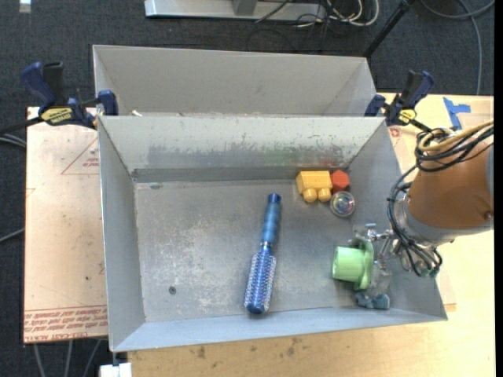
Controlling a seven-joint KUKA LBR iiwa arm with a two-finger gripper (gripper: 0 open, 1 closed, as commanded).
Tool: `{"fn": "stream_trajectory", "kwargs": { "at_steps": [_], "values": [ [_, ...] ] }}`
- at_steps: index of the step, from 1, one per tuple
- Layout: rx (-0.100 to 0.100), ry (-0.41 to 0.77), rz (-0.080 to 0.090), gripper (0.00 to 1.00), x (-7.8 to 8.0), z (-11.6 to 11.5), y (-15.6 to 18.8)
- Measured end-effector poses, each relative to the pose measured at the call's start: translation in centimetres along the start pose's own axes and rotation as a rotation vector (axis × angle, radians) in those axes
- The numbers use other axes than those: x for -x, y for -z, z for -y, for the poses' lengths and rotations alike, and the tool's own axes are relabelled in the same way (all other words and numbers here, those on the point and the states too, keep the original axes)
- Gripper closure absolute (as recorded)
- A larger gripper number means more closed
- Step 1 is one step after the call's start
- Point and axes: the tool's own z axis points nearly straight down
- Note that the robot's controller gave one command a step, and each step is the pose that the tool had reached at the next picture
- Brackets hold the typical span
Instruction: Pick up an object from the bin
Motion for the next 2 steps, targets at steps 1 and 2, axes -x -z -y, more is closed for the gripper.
{"fn": "stream_trajectory", "kwargs": {
  "at_steps": [1,2],
  "values": [
    [-0.002,-0.027,0.007,1.00,0.3,-2.4,10.3],
    [-0.003,0.016,0.011,1.00,3.2,-3.4,22.3]
  ]
}}
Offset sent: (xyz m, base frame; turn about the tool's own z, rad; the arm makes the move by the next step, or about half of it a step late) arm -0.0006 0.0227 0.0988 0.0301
